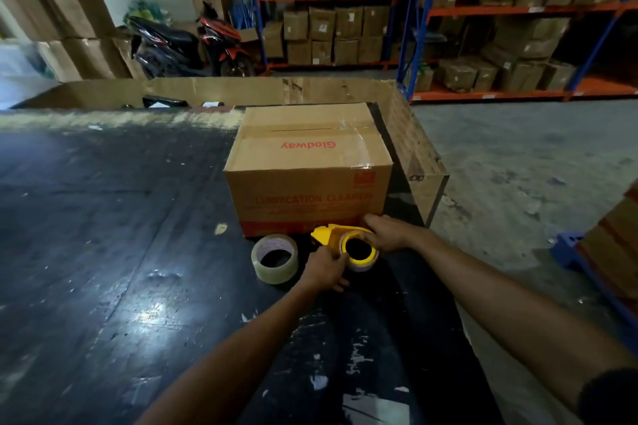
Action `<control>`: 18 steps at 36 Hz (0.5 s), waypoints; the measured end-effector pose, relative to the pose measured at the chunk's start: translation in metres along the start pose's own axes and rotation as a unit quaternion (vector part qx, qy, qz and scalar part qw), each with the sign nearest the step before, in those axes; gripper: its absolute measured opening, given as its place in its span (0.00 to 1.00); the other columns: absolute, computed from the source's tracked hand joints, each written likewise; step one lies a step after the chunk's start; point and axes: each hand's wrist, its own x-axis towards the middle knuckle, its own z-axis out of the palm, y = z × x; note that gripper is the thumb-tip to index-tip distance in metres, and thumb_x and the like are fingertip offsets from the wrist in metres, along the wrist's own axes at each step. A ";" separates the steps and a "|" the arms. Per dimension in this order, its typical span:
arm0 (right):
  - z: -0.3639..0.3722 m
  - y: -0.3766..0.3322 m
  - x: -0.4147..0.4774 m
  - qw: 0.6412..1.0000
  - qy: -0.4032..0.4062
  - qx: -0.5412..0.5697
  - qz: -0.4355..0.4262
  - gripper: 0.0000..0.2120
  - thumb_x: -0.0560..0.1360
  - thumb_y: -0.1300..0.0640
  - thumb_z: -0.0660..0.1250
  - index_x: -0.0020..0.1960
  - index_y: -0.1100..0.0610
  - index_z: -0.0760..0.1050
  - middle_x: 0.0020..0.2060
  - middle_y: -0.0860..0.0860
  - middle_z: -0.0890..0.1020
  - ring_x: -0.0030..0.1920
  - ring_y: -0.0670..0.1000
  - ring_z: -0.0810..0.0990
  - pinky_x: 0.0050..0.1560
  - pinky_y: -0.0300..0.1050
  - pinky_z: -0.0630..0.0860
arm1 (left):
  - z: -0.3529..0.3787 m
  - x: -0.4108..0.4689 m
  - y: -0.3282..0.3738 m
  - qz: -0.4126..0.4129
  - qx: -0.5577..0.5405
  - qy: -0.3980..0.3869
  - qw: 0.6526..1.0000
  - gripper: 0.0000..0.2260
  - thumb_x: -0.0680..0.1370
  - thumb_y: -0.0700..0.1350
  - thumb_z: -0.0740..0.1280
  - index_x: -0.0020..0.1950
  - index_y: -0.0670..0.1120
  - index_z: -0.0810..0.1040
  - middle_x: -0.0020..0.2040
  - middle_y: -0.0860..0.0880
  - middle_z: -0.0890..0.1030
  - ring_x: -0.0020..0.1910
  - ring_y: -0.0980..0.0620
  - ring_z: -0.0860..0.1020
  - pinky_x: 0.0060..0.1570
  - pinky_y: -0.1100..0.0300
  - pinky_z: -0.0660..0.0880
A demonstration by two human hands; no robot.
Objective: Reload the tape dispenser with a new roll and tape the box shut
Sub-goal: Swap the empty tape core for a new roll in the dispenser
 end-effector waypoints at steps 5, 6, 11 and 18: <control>-0.033 -0.007 -0.003 0.999 -0.007 0.018 -0.042 0.12 0.81 0.51 0.65 0.61 0.54 0.68 0.56 0.55 0.78 0.51 0.54 0.80 0.49 0.53 0.81 | -0.008 -0.007 -0.001 0.012 -0.206 0.010 0.978 0.14 0.85 0.51 0.65 0.55 0.39 0.78 0.49 0.40 0.81 0.51 0.45 0.83 0.52 0.51 0.80; -0.041 -0.011 -0.006 0.998 -0.014 0.022 -0.052 0.14 0.81 0.52 0.66 0.64 0.53 0.69 0.58 0.54 0.78 0.53 0.54 0.81 0.51 0.53 0.82 | -0.010 -0.010 0.001 0.019 -0.232 0.007 0.972 0.14 0.85 0.50 0.65 0.59 0.39 0.78 0.52 0.38 0.83 0.53 0.44 0.84 0.56 0.49 0.81; -0.092 -0.035 -0.019 0.995 -0.040 0.016 -0.086 0.21 0.82 0.51 0.65 0.74 0.51 0.71 0.64 0.50 0.78 0.58 0.52 0.81 0.56 0.51 0.81 | -0.022 -0.016 0.017 0.086 -0.286 0.019 0.954 0.13 0.85 0.43 0.64 0.66 0.37 0.76 0.61 0.39 0.84 0.50 0.48 0.86 0.51 0.59 0.83; -0.168 -0.075 -0.039 0.993 -0.005 0.023 -0.114 0.21 0.82 0.48 0.65 0.73 0.49 0.73 0.68 0.50 0.76 0.64 0.52 0.77 0.62 0.50 0.76 | -0.036 -0.028 0.042 0.207 -0.300 0.089 0.927 0.13 0.84 0.44 0.66 0.65 0.39 0.79 0.59 0.42 0.86 0.60 0.44 0.85 0.59 0.52 0.83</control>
